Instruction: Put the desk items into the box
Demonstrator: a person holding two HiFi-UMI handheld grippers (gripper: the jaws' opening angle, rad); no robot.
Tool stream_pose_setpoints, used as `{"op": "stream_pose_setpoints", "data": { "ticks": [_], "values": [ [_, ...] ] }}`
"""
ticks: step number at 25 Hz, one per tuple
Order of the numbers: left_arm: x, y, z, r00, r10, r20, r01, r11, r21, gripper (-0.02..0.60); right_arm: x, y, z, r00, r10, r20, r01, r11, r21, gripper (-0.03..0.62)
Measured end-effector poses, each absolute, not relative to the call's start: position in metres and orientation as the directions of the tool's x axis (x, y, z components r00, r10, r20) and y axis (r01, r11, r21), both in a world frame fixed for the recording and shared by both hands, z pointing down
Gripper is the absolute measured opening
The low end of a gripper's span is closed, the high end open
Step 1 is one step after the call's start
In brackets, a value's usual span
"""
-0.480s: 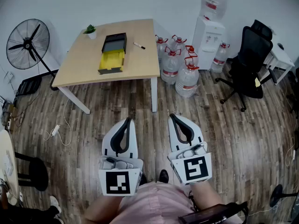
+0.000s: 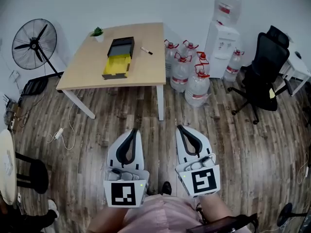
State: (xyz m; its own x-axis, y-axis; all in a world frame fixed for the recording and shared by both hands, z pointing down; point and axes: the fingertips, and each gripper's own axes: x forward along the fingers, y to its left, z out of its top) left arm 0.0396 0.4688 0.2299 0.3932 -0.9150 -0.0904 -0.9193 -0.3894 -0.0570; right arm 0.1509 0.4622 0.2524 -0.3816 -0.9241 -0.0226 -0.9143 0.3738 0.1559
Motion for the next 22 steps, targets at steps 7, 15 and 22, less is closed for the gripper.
{"op": "stream_pose_setpoints", "data": {
  "ticks": [7, 15, 22],
  "values": [
    [0.043, 0.452, 0.236, 0.369, -0.925, -0.089, -0.927, -0.359, -0.110, 0.011, 0.158, 0.444, 0.262, -0.451, -0.893, -0.008, -0.887, 0.447, 0.115, 0.112],
    [0.038, 0.402, 0.255, 0.345, -0.937, -0.050, -0.938, -0.344, -0.033, 0.011, 0.159, 0.391, 0.282, -0.443, -0.894, 0.068, -0.886, 0.448, 0.121, 0.109],
    [0.008, 0.317, 0.275, 0.337, -0.941, -0.026, -0.941, -0.336, -0.034, 0.011, 0.137, 0.307, 0.302, -0.422, -0.901, 0.097, -0.893, 0.432, 0.126, 0.103]
  ]
}}
